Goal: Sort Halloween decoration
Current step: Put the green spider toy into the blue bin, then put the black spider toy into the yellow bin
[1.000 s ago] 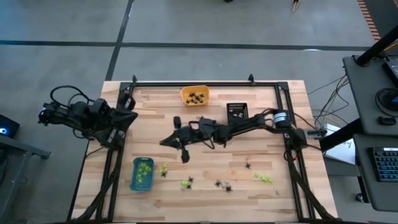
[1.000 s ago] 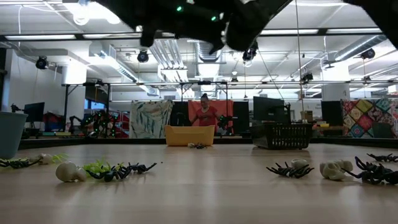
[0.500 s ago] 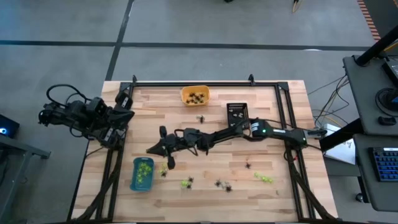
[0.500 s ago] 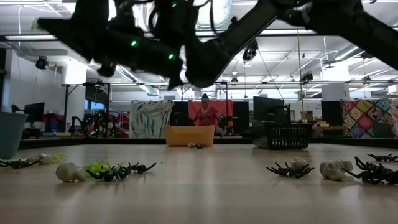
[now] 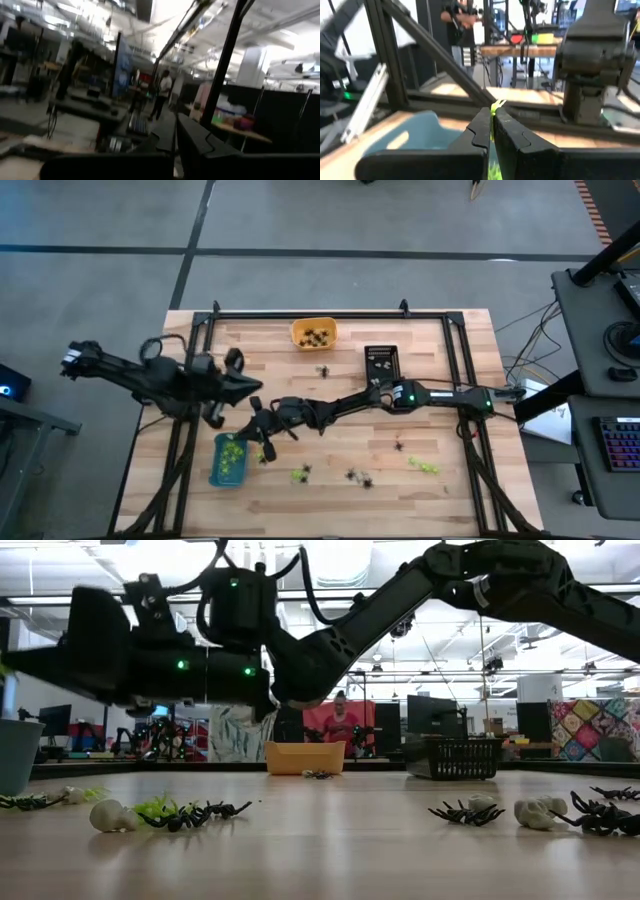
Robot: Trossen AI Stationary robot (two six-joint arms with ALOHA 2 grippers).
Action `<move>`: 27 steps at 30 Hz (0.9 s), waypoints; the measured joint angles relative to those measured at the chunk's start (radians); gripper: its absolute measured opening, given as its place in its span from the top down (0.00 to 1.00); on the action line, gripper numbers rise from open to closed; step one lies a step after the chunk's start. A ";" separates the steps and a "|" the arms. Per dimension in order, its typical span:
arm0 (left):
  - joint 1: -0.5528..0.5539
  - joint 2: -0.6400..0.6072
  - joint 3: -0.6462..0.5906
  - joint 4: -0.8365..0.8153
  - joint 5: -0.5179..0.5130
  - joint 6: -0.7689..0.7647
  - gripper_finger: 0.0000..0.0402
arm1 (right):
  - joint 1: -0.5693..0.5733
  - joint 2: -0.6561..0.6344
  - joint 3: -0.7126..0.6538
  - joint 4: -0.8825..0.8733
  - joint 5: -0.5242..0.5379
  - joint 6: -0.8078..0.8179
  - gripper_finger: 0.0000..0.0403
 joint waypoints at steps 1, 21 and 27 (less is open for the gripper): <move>0.000 0.014 0.000 -0.018 0.000 -0.013 1.00 | 0.000 0.000 0.000 -0.016 0.000 -0.004 0.98; 0.000 0.100 0.072 -0.328 -0.037 -0.116 1.00 | 0.011 -0.007 0.000 -0.143 0.007 -0.044 0.73; 0.000 0.084 0.136 -0.506 -0.039 -0.101 1.00 | 0.011 -0.120 0.000 -0.560 0.007 -0.178 0.68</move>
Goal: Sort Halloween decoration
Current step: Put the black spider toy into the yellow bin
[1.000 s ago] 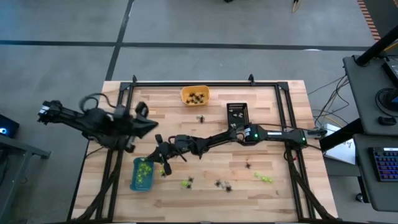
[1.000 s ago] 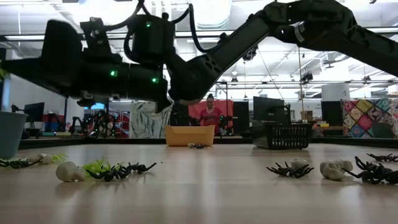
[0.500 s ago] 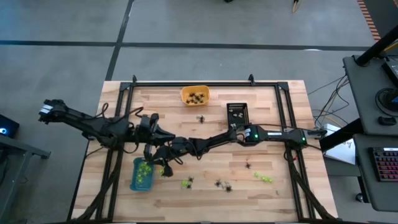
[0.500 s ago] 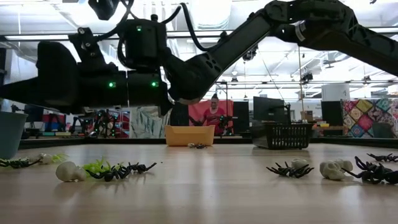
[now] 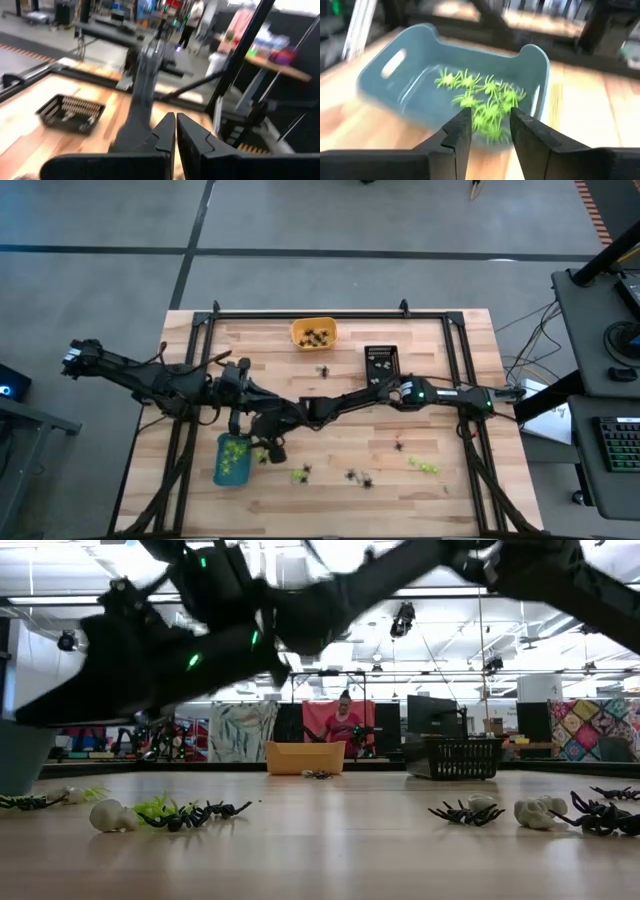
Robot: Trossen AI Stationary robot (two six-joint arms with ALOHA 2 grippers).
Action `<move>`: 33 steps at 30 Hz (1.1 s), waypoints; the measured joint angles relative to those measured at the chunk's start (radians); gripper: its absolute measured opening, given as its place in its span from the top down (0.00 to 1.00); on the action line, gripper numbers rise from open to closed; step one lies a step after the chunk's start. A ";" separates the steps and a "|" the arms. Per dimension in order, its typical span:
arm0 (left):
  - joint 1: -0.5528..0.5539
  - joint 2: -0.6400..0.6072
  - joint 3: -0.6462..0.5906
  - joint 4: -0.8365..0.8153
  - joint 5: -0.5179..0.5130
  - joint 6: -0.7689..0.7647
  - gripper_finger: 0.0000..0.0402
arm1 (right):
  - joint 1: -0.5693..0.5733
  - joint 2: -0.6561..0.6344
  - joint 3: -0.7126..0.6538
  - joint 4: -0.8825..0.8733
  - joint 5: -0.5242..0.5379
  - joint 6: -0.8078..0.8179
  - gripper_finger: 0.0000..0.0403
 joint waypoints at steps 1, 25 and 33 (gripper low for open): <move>0.000 0.000 0.017 -0.052 -0.009 0.000 1.00 | 0.002 -0.028 0.000 -0.087 0.000 -0.016 0.68; -0.006 0.110 0.195 -0.399 -0.123 -0.042 1.00 | 0.062 -0.460 -0.005 -1.111 0.000 -0.086 0.71; -0.006 0.216 0.197 -0.514 -0.101 -0.156 1.00 | 0.120 -0.541 -0.018 -1.294 0.000 -0.002 0.72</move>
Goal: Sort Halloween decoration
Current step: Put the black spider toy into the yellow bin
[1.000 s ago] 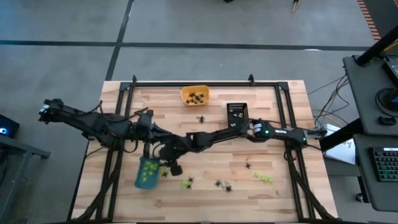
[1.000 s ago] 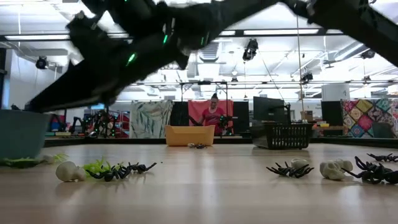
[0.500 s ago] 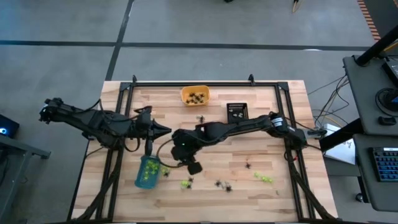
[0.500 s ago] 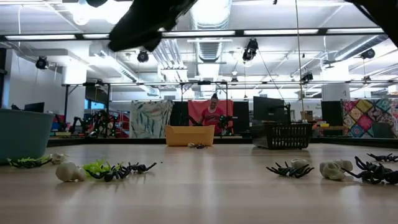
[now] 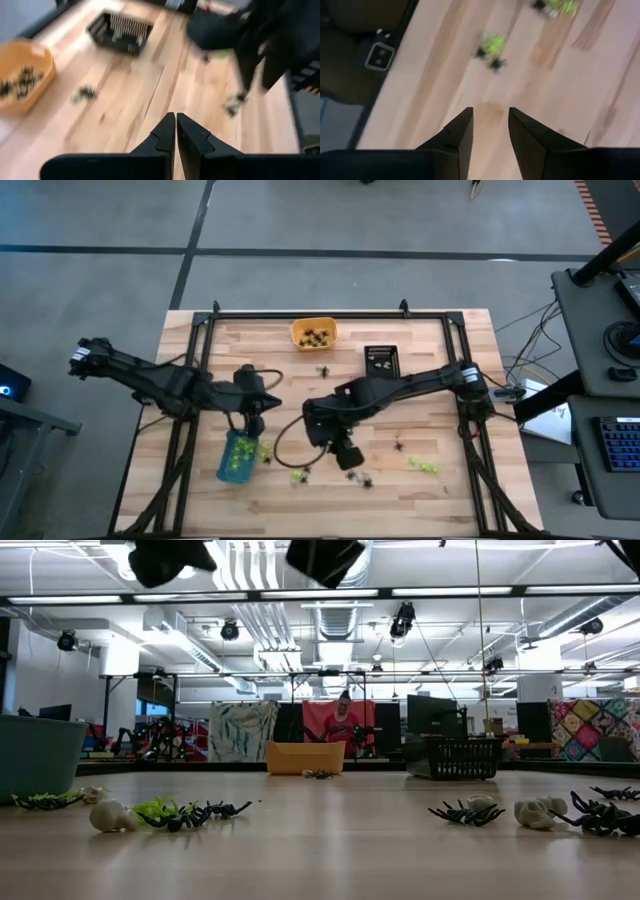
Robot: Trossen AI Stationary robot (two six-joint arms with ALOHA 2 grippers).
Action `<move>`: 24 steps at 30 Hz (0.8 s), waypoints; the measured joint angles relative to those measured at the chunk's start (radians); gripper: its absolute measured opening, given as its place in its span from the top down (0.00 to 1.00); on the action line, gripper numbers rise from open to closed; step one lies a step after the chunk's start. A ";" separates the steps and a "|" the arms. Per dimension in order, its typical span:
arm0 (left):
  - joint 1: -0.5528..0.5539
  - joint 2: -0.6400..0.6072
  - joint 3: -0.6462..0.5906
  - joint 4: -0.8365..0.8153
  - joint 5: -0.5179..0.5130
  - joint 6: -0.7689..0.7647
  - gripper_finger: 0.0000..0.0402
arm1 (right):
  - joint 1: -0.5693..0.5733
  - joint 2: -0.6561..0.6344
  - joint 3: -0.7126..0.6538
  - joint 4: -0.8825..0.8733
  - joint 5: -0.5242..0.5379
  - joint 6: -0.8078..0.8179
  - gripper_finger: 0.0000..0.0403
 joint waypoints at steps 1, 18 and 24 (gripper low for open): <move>0.000 0.015 0.002 -0.017 0.005 -0.017 1.00 | 0.008 -0.012 -0.006 -0.010 0.000 0.011 0.72; -0.006 0.287 0.004 -0.169 0.119 -0.166 1.00 | 0.093 -0.380 -0.399 0.130 0.003 0.287 0.75; -0.006 0.371 0.027 -0.251 0.162 -0.173 1.00 | 0.092 -0.522 -0.608 0.183 0.101 0.451 0.75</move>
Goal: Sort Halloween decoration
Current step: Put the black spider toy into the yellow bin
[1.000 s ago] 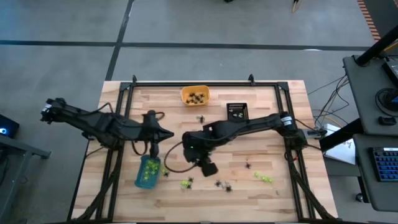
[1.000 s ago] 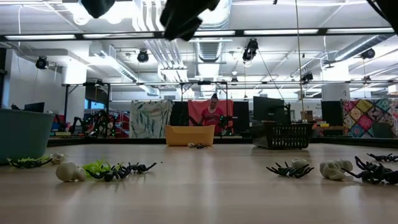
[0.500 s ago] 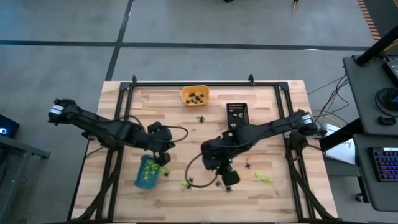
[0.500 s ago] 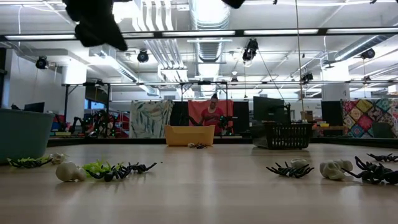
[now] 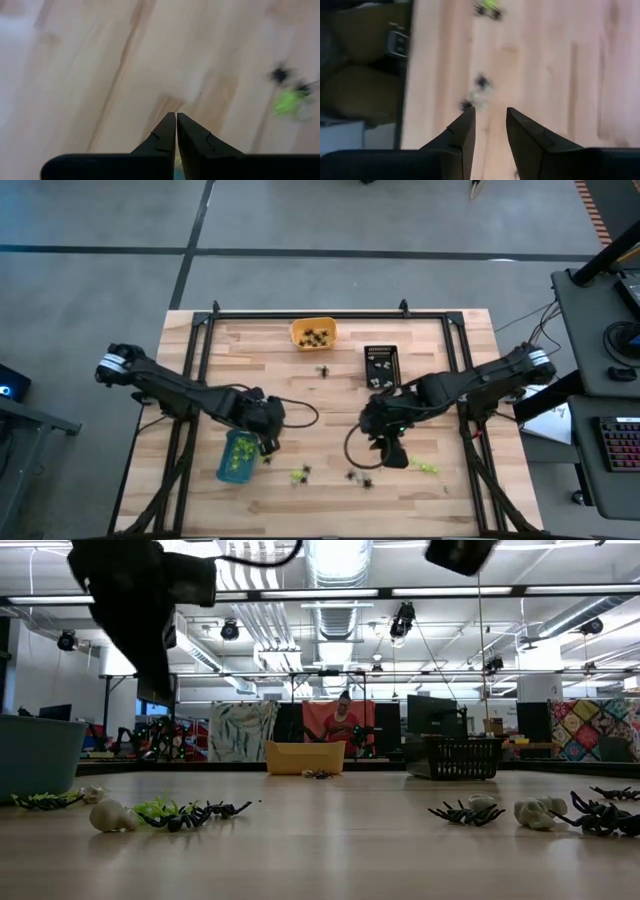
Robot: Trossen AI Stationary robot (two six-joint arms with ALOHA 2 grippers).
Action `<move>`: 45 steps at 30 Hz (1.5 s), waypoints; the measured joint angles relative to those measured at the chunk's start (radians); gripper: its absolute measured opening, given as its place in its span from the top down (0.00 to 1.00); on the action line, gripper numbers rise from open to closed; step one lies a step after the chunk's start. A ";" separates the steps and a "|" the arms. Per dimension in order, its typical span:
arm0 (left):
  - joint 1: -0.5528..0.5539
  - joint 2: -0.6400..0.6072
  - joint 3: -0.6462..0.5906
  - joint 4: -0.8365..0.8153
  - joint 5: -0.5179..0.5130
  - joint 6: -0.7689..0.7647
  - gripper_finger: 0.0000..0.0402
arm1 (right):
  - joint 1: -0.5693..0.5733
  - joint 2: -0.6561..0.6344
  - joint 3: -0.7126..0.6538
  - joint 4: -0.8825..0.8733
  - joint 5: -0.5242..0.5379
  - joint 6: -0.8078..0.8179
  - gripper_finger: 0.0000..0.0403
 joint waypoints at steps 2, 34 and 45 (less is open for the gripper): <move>0.000 0.029 0.020 -0.063 0.001 -0.008 1.00 | 0.000 -0.043 -0.055 0.000 0.032 0.044 0.75; 0.347 0.410 0.364 0.333 -0.064 0.665 1.00 | -0.005 -0.443 -0.462 0.224 0.426 0.154 0.76; 0.479 0.420 0.321 0.345 -0.064 0.258 1.00 | -0.005 -0.441 -0.486 0.351 0.504 0.076 0.76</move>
